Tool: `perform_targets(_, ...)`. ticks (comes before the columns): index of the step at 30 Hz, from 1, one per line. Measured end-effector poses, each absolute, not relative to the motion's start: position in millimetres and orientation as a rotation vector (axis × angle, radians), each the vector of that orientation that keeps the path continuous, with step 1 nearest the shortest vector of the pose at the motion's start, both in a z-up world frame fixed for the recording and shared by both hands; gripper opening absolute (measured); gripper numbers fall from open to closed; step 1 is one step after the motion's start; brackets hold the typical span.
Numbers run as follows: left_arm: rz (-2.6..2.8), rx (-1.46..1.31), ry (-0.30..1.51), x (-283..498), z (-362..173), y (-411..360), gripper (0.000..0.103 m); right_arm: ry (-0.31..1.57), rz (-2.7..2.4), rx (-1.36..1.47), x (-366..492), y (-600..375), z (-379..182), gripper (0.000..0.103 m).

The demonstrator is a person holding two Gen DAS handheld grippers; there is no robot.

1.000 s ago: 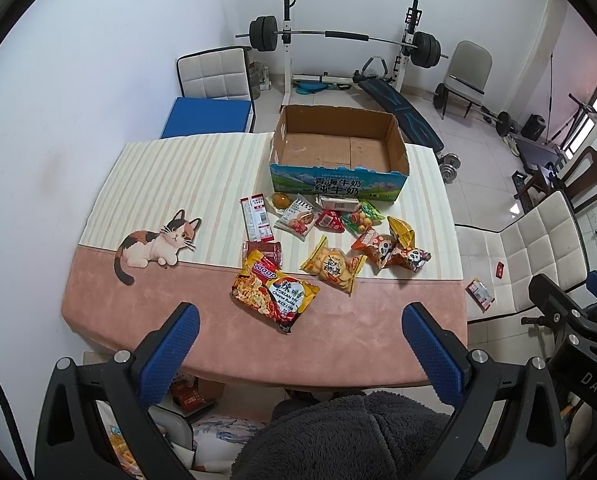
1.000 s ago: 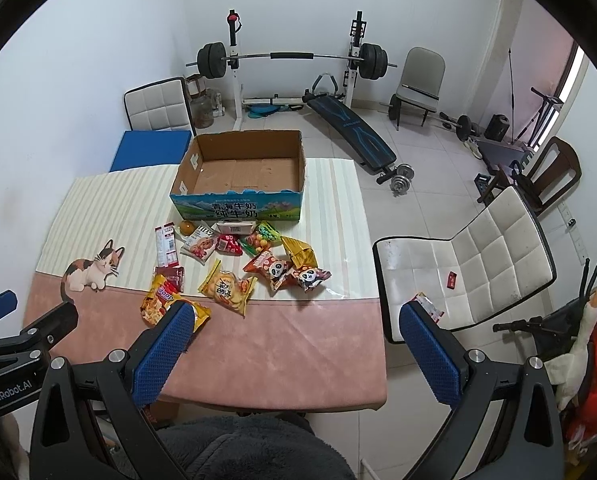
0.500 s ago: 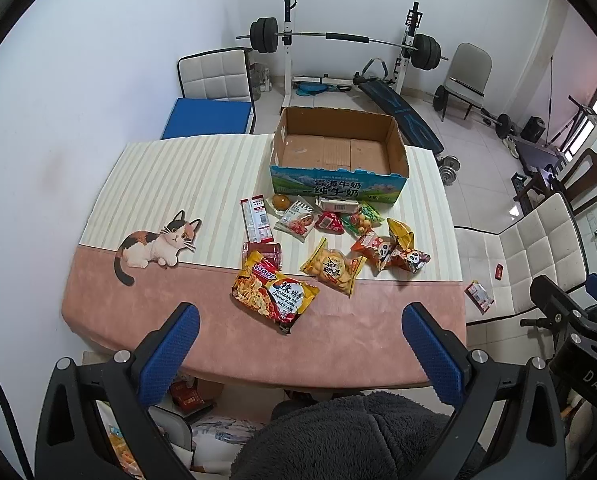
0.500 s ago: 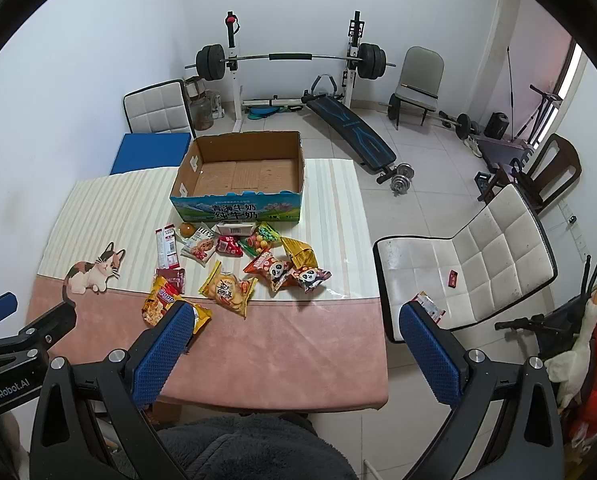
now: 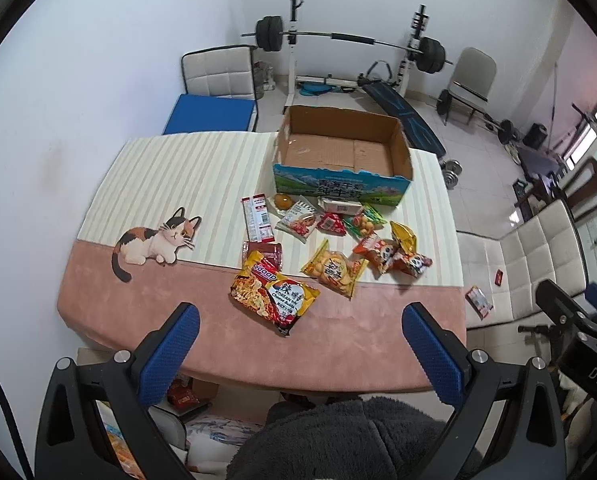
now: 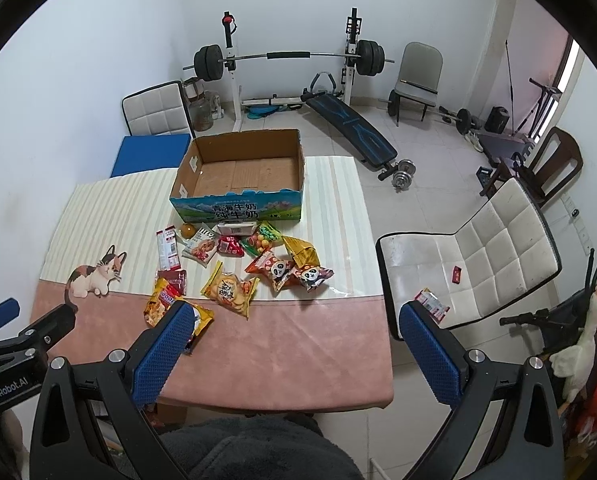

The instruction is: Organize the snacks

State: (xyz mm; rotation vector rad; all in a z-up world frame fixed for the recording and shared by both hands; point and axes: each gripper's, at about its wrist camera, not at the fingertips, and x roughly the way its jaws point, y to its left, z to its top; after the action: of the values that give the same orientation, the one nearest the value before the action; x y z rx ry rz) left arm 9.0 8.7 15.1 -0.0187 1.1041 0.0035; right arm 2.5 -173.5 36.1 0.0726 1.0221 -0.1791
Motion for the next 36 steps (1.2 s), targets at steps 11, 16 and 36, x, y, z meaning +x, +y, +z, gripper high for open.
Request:
perform_targets(11,0.143,-0.207,1.268,59,-80,83,0.103,1.235,-0.158,0.185,81,-177,-82,0.103)
perform_targets(16,0.192,-0.284,1.400,79,-150,112,0.103,1.360,-0.100,0.221,119,-162,-162,0.103)
perform_targets(36,0.421,-1.047,1.687,139,-374,136,0.103,1.633,0.327,-0.385,242,-77,-356,0.103)
